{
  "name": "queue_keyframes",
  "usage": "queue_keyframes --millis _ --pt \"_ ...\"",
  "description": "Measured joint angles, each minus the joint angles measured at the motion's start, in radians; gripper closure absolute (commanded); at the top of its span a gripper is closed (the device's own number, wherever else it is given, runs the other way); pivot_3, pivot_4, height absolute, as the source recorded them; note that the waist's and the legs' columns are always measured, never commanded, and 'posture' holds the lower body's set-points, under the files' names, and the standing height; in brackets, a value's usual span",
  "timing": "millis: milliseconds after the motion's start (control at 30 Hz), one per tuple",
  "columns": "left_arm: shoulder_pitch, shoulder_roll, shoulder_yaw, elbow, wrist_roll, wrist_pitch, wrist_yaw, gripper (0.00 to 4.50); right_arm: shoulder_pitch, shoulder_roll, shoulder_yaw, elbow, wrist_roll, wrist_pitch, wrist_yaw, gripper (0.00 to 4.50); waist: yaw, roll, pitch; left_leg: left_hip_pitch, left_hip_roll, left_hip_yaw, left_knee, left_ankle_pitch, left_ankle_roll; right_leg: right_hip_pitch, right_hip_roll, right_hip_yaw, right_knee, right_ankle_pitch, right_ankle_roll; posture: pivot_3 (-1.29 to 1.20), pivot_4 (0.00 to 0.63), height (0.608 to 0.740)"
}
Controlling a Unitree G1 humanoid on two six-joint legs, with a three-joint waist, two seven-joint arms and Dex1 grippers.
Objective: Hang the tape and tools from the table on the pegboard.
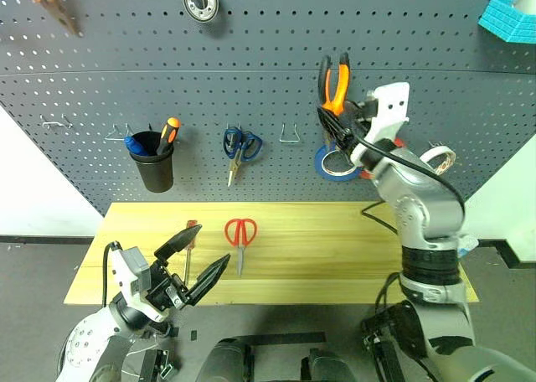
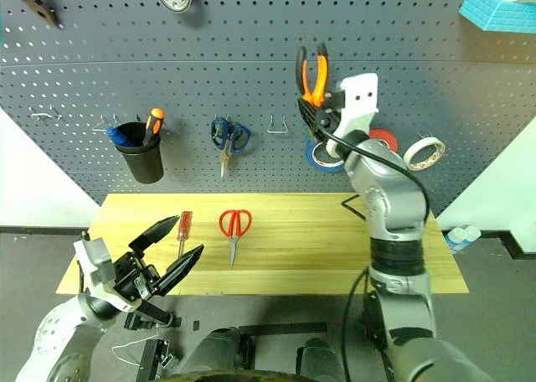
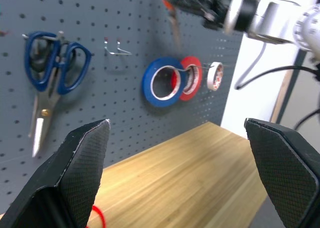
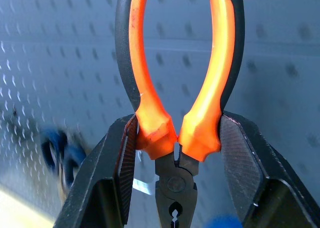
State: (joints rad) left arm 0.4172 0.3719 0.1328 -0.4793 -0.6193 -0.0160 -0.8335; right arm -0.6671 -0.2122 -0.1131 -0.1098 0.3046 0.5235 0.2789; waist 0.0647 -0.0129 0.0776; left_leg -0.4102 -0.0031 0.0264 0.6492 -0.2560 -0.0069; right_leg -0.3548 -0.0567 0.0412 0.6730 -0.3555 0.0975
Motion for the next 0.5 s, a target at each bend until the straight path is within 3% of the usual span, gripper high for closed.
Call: queue_keyframes --millis 500 --pt "0.024 0.011 -0.001 -0.003 -0.003 0.010 -0.013 0.00 -0.119 0.156 0.063 0.284 -0.119 -0.332 -0.097 2.42 -0.004 0.000 0.000 0.001 0.000 0.000 -0.001 0.000 0.000 -0.001 -0.001 0.000 0.002 0.000 -0.001 0.20 0.064 0.740"
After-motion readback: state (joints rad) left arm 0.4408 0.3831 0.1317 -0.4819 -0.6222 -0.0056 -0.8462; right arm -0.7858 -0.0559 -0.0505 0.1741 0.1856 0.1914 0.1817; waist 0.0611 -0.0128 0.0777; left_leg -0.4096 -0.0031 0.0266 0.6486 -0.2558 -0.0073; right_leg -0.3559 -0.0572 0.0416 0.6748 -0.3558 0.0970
